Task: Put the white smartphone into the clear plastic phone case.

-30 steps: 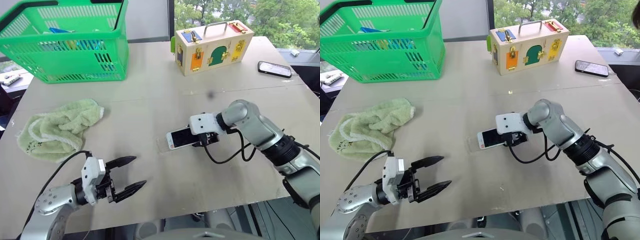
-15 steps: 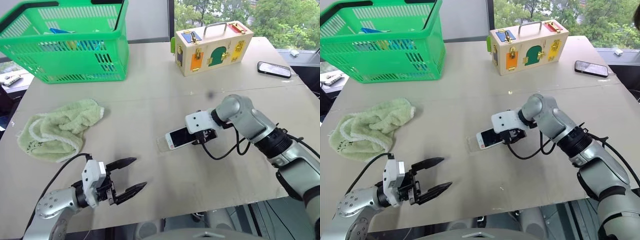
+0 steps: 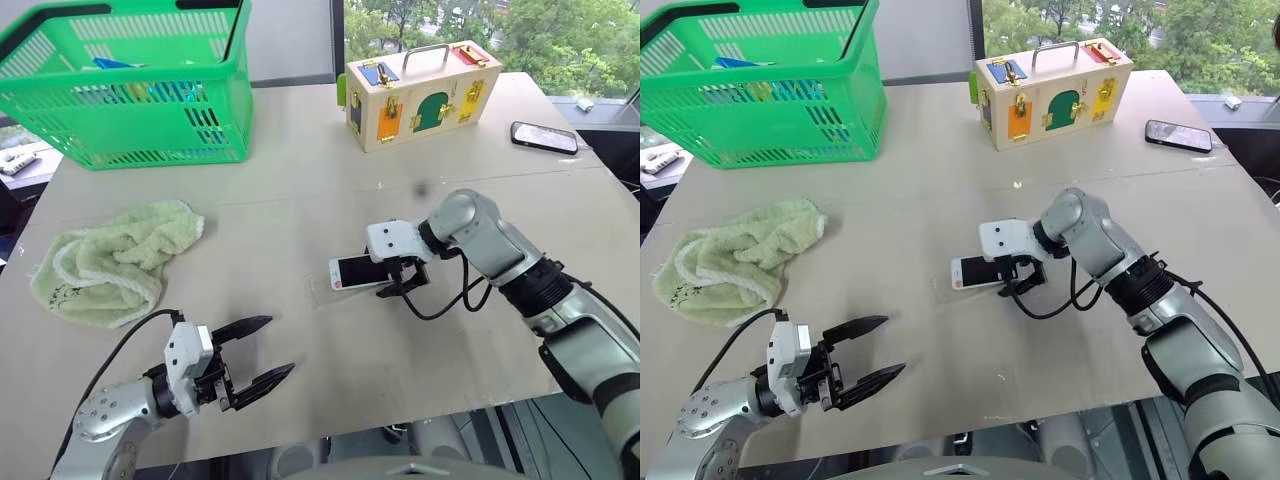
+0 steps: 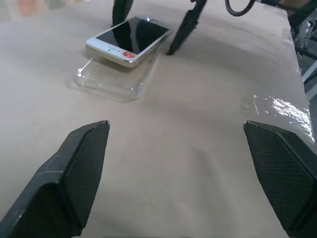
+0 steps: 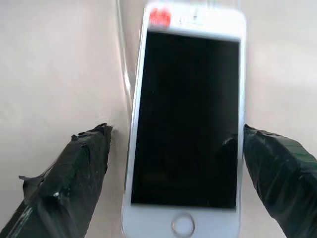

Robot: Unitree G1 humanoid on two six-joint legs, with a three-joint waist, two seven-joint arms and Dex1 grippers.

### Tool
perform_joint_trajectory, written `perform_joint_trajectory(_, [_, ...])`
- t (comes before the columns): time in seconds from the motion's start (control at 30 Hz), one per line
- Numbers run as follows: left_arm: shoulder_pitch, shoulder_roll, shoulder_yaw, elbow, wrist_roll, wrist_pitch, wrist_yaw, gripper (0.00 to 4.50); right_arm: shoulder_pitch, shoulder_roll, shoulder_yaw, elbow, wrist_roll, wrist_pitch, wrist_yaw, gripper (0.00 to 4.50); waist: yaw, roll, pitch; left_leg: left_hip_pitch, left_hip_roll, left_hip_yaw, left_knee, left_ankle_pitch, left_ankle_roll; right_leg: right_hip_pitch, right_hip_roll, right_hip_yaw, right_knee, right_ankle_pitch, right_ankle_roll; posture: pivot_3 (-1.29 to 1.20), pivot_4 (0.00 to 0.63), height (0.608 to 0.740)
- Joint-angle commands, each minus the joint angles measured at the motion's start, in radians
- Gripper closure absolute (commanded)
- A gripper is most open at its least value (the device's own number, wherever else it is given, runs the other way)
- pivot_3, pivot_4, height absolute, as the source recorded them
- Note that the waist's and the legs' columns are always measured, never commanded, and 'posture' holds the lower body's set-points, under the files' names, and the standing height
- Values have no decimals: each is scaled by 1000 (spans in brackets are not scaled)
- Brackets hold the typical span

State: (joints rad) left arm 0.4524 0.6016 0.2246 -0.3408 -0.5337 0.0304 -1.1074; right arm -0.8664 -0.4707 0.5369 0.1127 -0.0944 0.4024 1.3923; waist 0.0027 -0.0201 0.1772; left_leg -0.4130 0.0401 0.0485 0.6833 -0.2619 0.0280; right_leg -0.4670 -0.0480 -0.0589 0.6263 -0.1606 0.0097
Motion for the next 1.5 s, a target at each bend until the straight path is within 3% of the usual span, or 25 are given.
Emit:
perform_joint_trajectory(0.03, [11,-4,5,-21,0,-26,2,0,0,-13,-62,-82,75,45,23,33,-2,0,0,0,0,0,0,0,0,0,0,0,0,0,0,0,150,740])
perform_joint_trajectory(0.3, [5,-5,2,-24,1,-30,12,0,-4,40,-74,-65,110,69,-46,33,-12,0,0,0,0,0,1,0,0,0,0,0,0,0,0,0,150,740])
perform_joint_trajectory(0.43, [17,-5,2,-31,-1,-31,15,0,-10,98,-103,-34,120,70,-134,1212,-17,0,0,0,0,0,0,0,0,0,0,1,1,0,0,0,150,740])
perform_joint_trajectory(0.5, [20,-6,0,-36,-1,-30,17,0,-11,115,-105,-11,111,59,-168,2293,-16,0,0,0,0,0,1,0,0,0,0,1,1,0,0,0,150,740])
perform_joint_trajectory(0.57, [23,-6,-3,-39,-2,-30,20,0,-19,130,-108,22,99,50,-208,3176,-15,0,0,0,0,0,1,0,0,0,0,1,1,0,0,0,150,740])
perform_joint_trajectory(0.6, [24,-6,-4,-40,-2,-31,20,0,-25,138,-110,40,91,44,-229,3356,-15,0,0,0,0,0,1,0,0,0,0,1,1,0,0,0,150,740])
perform_joint_trajectory(0.67, [26,-6,-5,-41,-3,-32,21,0,-42,149,-105,82,63,11,-277,4404,-15,0,0,0,0,0,1,0,0,0,0,1,0,0,0,0,150,740])
perform_joint_trajectory(1.03, [9,-7,-11,-20,2,-39,14,0,-60,159,-33,223,-36,-183,-296,4464,-17,0,0,0,0,1,1,0,0,0,0,1,1,0,0,0,150,740])
perform_joint_trajectory(1.5, [-11,2,-25,-21,-3,-29,19,0,-15,135,-18,131,-20,-207,-184,4464,-16,0,0,0,0,1,1,0,0,0,0,1,1,0,0,0,150,740])
